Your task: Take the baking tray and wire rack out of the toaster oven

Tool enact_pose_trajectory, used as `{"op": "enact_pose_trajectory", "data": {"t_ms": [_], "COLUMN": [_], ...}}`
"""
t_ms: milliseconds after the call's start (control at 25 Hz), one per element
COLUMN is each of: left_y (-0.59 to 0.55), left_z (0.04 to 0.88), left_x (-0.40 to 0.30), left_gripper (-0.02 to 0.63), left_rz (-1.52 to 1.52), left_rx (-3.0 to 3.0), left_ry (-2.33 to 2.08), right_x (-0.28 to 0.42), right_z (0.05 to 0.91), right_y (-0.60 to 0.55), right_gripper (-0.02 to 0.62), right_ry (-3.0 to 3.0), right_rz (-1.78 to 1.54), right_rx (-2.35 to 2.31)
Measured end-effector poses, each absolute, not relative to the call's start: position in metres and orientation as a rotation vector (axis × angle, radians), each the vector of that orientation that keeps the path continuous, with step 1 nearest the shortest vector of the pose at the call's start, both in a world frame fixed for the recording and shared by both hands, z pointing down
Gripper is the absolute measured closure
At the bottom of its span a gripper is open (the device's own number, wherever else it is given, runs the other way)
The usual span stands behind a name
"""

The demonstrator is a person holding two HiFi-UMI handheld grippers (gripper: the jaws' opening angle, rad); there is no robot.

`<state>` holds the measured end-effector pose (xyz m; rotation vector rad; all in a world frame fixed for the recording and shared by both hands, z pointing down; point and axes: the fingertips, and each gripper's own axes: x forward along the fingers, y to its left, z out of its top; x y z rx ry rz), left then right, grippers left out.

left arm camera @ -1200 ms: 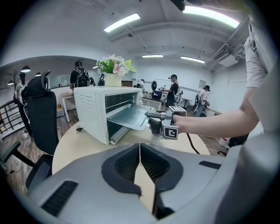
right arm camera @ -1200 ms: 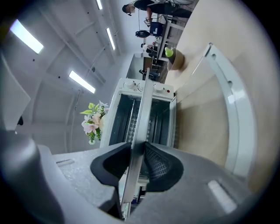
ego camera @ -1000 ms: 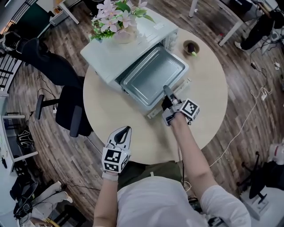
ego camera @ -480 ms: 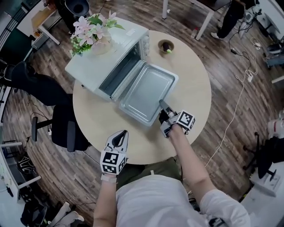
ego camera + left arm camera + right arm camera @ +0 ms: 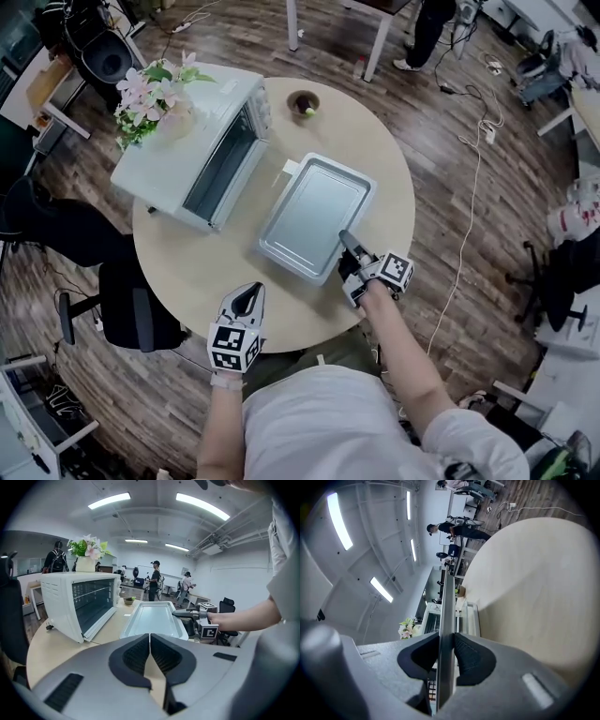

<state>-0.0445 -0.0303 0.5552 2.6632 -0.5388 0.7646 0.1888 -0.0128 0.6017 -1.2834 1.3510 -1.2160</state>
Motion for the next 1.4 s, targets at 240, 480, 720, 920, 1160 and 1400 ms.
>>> {"op": "enact_pose_trajectory", "data": {"t_ms": [240, 480, 720, 920, 1160, 1400], "left_y": [-0.024, -0.023, -0.020, -0.022, -0.019, -0.007], "left_z": [0.554, 0.558, 0.567, 0.571, 0.566, 0.565], "left_x": [-0.031, -0.021, -0.005, 0.013, 0.037, 0.052], "left_gripper": [0.614, 0.614, 0.614, 0.614, 0.614, 0.614], "left_rz": [0.772, 0.760, 0.801, 0.828, 0.829, 0.851], "left_rx": [2.709, 2.714, 2.692, 2.676, 2.630, 2.596], "left_ry": [-0.401, -0.306, -0.291, -0.345, -0.473, -0.598], "right_x": [0.203, 0.219, 0.244, 0.276, 0.313, 0.347], "right_z": [0.600, 0.602, 0.612, 0.635, 0.657, 0.670], "right_y": [0.026, 0.053, 0.065, 0.066, 0.060, 0.042], "right_gripper": [0.502, 0.502, 0.500, 0.500, 0.500, 0.500], "right_ry": [1.259, 1.213, 1.225, 1.266, 1.298, 1.373], "right_rz": [-1.160, -1.133, -1.163, -1.234, -1.361, -1.416], "right_rx": [-1.346, -1.414, -1.431, -1.446, -1.430, -1.368]}}
